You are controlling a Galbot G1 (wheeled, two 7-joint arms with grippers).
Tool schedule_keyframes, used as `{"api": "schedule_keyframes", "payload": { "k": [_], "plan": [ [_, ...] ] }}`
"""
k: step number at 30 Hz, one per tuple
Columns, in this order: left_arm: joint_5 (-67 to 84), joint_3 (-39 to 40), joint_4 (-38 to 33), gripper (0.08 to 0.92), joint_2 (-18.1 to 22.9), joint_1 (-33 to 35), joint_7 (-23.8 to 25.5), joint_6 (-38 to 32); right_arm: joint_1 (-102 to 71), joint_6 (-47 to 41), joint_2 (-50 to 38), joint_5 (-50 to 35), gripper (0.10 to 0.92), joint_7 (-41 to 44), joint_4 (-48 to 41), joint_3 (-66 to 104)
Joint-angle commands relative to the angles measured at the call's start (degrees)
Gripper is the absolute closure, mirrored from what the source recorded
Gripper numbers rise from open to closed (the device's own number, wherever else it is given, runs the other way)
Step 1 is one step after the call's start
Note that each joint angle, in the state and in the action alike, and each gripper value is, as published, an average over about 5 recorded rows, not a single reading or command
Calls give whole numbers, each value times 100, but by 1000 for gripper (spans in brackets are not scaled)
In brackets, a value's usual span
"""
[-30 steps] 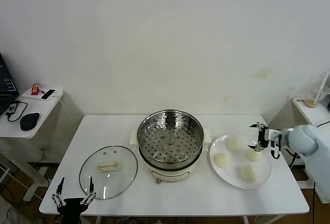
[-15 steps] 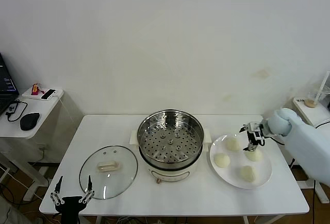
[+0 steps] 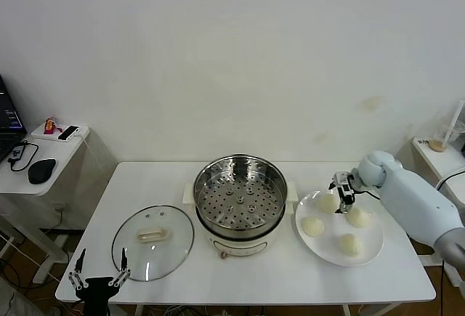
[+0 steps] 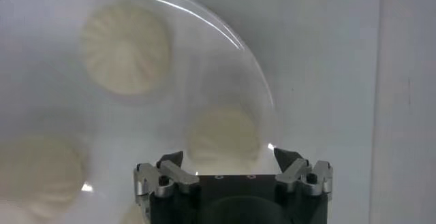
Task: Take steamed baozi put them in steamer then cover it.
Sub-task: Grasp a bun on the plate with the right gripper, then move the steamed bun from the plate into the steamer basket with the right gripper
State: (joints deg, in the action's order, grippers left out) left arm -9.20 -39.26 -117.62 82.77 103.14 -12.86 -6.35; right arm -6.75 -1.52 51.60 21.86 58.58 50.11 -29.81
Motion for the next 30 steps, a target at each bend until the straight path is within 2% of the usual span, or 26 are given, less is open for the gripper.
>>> {"api": "schedule_keyframes", "payload": {
  "k": [1, 5, 9, 17, 25, 30],
  "plan": [
    [-4, 11, 6, 177, -4, -17, 6, 6, 109, 13, 238, 112, 235, -31, -327, -133],
    [-3, 12, 5, 177, -7, -20, 6, 8, 105, -1, 269, 130, 320, -47, -347, -139],
    [-3, 12, -3, 177, -6, -20, 3, 8, 119, -9, 254, 110, 359, -20, -308, -154],
    [3, 4, -25, 177, -11, 3, -3, 8, 377, -22, -67, -195, 367, 198, 110, -344],
    [30, 21, -23, 177, -54, -1, -3, 4, 1260, -157, -735, -1113, 364, 328, 1097, -925],
    [53, 43, -30, 177, -86, -31, -3, 6, 2061, -188, -850, -1600, 364, 343, 1333, -1397]
  ]
}}
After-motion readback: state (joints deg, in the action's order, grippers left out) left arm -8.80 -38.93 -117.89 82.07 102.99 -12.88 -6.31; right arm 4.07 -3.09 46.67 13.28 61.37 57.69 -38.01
